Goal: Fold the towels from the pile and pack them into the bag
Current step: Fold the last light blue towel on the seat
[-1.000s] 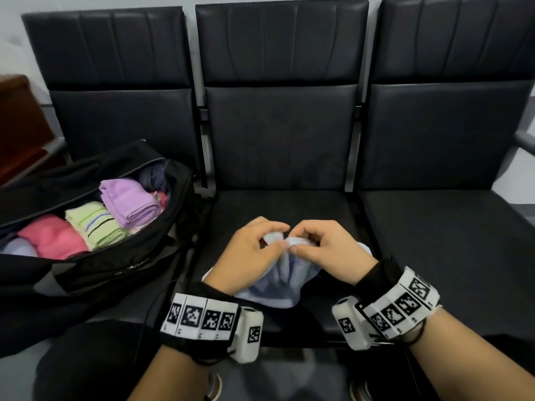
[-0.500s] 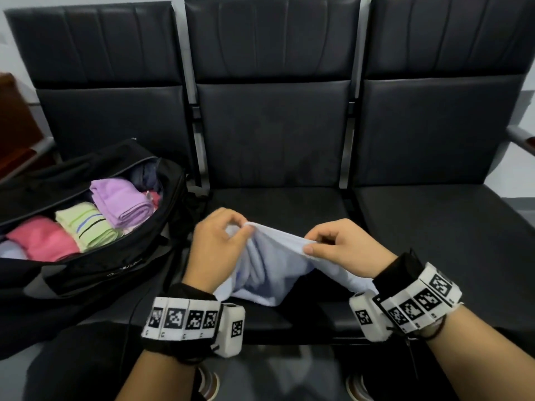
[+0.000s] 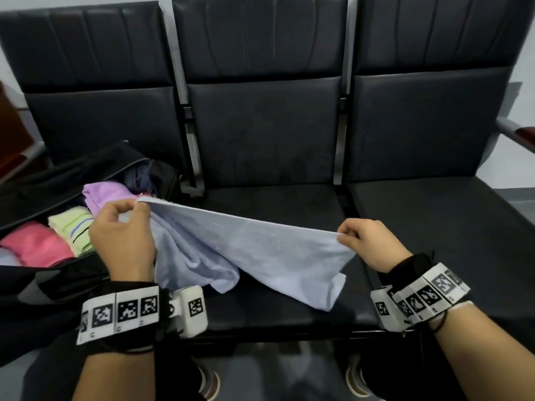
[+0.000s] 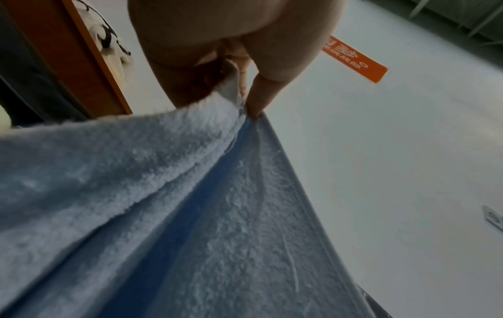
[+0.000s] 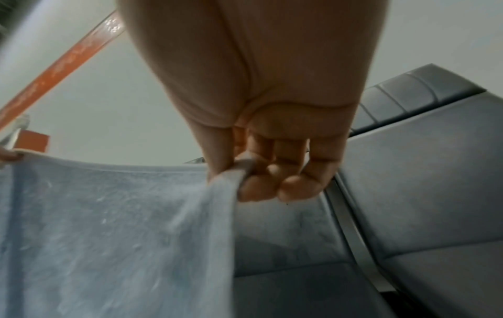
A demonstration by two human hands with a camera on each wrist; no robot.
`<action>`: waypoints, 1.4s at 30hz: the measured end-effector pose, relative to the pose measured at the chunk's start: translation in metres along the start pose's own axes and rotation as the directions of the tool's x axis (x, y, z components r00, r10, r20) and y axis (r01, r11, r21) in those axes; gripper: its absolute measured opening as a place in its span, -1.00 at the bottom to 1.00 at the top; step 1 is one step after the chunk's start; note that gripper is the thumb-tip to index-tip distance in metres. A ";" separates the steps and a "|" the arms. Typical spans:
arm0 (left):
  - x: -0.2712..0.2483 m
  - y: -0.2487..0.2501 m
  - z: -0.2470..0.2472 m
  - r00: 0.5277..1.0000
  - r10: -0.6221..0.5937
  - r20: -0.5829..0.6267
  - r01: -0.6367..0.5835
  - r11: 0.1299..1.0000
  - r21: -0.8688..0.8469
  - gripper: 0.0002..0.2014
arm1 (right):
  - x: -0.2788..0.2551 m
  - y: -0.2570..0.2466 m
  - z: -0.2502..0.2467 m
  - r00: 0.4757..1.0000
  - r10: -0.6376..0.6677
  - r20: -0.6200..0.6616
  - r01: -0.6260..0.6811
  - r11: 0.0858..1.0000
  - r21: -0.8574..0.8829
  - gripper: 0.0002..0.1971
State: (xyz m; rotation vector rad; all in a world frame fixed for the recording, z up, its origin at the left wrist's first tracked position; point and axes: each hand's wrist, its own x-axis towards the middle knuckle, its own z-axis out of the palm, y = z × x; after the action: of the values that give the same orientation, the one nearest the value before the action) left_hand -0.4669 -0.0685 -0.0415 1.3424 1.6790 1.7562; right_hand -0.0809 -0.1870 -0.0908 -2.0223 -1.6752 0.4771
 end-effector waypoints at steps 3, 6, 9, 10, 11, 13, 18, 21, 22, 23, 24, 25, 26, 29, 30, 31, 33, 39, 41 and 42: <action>0.001 0.002 0.002 1.000 0.025 0.005 -0.025 1.000 0.013 -0.91 | -0.002 -0.004 -0.004 0.999 -0.013 -0.040 0.021 0.979 0.203 -0.82; -0.010 0.013 0.016 0.991 0.077 0.110 -0.084 0.995 0.056 -0.97 | -0.006 -0.031 -0.013 0.994 -0.099 -0.038 0.103 0.806 0.583 -0.81; -0.030 0.033 0.034 0.960 0.127 0.249 -0.137 0.990 0.022 -0.97 | -0.010 -0.070 -0.023 0.971 -0.229 -0.067 0.197 0.611 0.767 -0.80; -0.037 0.041 0.040 0.936 0.164 0.312 -0.175 0.985 0.005 -0.96 | -0.011 -0.082 -0.026 0.961 -0.268 -0.066 0.210 0.559 0.802 -0.81; -0.044 0.047 0.045 0.898 0.208 0.388 -0.219 0.976 -0.015 -0.97 | -0.011 -0.091 -0.027 0.953 -0.300 -0.048 0.202 0.510 0.836 -0.81; -0.057 0.056 0.053 0.789 0.290 0.542 -0.299 0.952 -0.073 -0.92 | -0.010 -0.104 -0.027 0.934 -0.355 0.025 0.147 0.448 0.882 -0.74; -0.073 0.053 0.054 0.607 0.257 0.752 -0.275 0.956 -0.104 -0.75 | -0.009 -0.115 -0.010 0.929 -0.368 0.029 0.254 0.693 0.675 -0.86; -0.080 0.049 0.052 0.583 0.203 0.787 -0.183 0.976 -0.117 -0.73 | -0.009 -0.118 0.002 0.932 -0.355 -0.071 0.338 0.785 0.519 -0.92; -0.081 0.048 0.052 0.584 0.190 0.789 -0.149 0.981 -0.126 -0.73 | -0.008 -0.120 0.004 0.932 -0.348 -0.101 0.350 0.797 0.491 -0.94; -0.083 0.049 0.051 0.585 0.183 0.790 -0.123 0.983 -0.136 -0.74 | -0.008 -0.121 0.006 0.932 -0.342 -0.119 0.356 0.800 0.483 -0.96; -0.085 0.050 0.050 0.583 0.183 0.792 -0.107 0.983 -0.148 -0.76 | -0.007 -0.123 0.008 0.931 -0.341 -0.126 0.359 0.802 0.477 -0.96; -0.086 0.050 0.049 0.574 0.189 0.796 -0.099 0.982 -0.162 -0.78 | -0.006 -0.124 0.010 0.932 -0.342 -0.124 0.358 0.807 0.469 -0.95; -0.087 0.051 0.047 0.560 0.198 0.804 -0.098 0.980 -0.173 -0.81 | -0.006 -0.125 0.012 0.934 -0.339 -0.114 0.352 0.814 0.462 -0.94; -0.087 0.054 0.041 0.507 0.221 0.833 -0.105 0.975 -0.195 -0.79 | -0.006 -0.126 0.017 0.943 -0.316 -0.107 0.329 0.831 0.448 -0.93; -0.086 0.055 0.039 0.493 0.225 0.840 -0.103 0.974 -0.201 -0.77 | -0.006 -0.126 0.018 0.945 -0.305 -0.116 0.324 0.834 0.446 -0.93; -0.086 0.056 0.037 0.482 0.228 0.846 -0.103 0.974 -0.203 -0.75 | -0.007 -0.126 0.018 0.947 -0.295 -0.125 0.319 0.837 0.445 -0.93; -0.085 0.057 0.035 0.468 0.236 0.851 -0.125 0.972 -0.201 -0.74 | -0.007 -0.127 0.020 0.948 -0.284 -0.141 0.317 0.838 0.445 -0.92; -0.081 0.054 0.036 0.502 0.313 0.806 -0.317 0.934 -0.164 -0.80 | -0.007 -0.132 0.023 0.949 -0.291 -0.123 0.313 0.813 0.491 -0.97; -0.079 0.052 0.036 0.513 0.368 0.775 -0.403 0.901 -0.161 -0.81 | -0.007 -0.128 0.022 0.936 -0.343 -0.075 0.335 0.811 0.479 -0.93; -0.078 0.052 0.035 0.526 0.401 0.750 -0.429 0.887 -0.172 -0.80 | -0.007 -0.123 0.023 0.927 -0.373 -0.041 0.355 0.836 0.420 -0.93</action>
State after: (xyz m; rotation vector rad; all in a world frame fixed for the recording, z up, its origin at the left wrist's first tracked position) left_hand -0.3836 -0.1225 -0.0294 2.2368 0.9223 1.0166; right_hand -0.1953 -0.1727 -0.0411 -1.3535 -1.7481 0.6786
